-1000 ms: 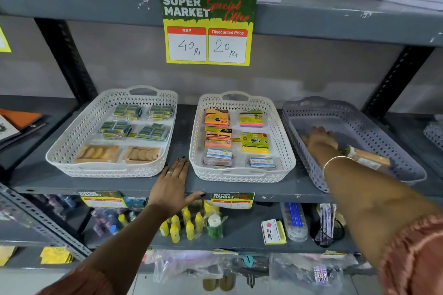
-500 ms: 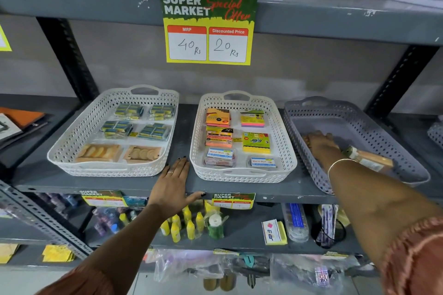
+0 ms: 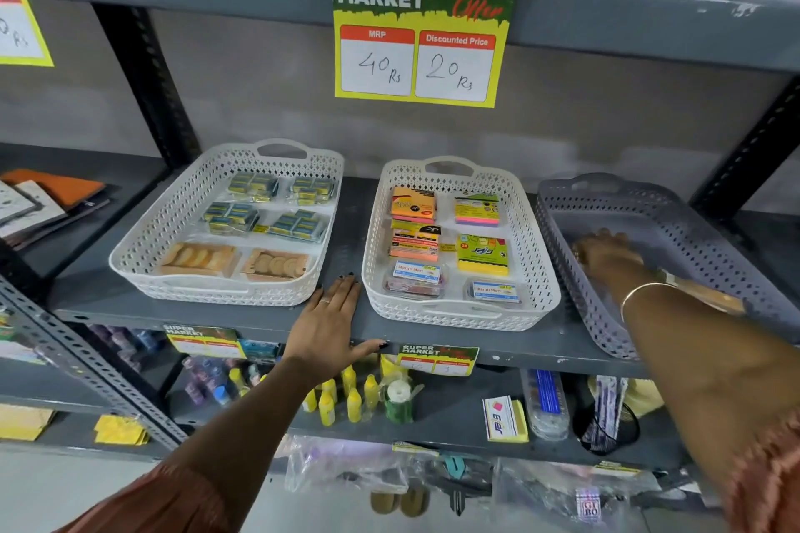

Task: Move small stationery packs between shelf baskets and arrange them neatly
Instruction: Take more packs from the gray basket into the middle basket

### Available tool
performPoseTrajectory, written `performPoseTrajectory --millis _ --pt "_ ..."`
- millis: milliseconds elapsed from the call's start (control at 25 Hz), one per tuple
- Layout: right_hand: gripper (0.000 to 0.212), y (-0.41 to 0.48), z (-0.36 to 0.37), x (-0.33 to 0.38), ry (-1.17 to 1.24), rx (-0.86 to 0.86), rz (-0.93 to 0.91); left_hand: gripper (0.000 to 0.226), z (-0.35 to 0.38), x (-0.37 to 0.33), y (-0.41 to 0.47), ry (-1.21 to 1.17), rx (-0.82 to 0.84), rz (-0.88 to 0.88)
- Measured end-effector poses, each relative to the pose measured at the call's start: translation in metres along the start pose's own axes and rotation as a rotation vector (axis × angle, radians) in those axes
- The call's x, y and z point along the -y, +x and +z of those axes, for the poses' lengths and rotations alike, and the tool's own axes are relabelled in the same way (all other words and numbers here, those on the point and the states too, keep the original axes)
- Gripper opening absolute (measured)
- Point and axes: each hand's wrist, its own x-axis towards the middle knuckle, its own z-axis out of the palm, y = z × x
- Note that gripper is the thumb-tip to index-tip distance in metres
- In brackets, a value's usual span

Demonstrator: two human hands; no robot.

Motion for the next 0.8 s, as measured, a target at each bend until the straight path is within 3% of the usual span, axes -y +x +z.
performPoseTrajectory --millis 200,320,440,600,800 --pt "0.042 0.006 -0.044 0.002 0.072 -0.072 0.056 0.110 -0.001 0.001 -0.001 -0.041 -0.010 0.017" --pt "0.040 0.000 -0.086 0.027 0.042 -0.296 -0.042 0.091 -0.012 0.004 -0.015 -0.009 -0.036 0.121" --pt "0.037 -0.018 -0.125 0.088 0.063 -0.347 -0.215 0.075 -0.025 0.020 -0.033 0.022 -0.138 0.225" --pt "0.033 -0.053 -0.153 0.211 0.177 -0.384 -0.515 0.077 -0.054 0.076 -0.041 0.029 -0.304 -0.006" --pt "0.046 -0.122 -0.161 0.352 0.491 -0.214 -0.766 0.089 -0.079 0.163 -0.070 0.047 -0.227 -0.318"
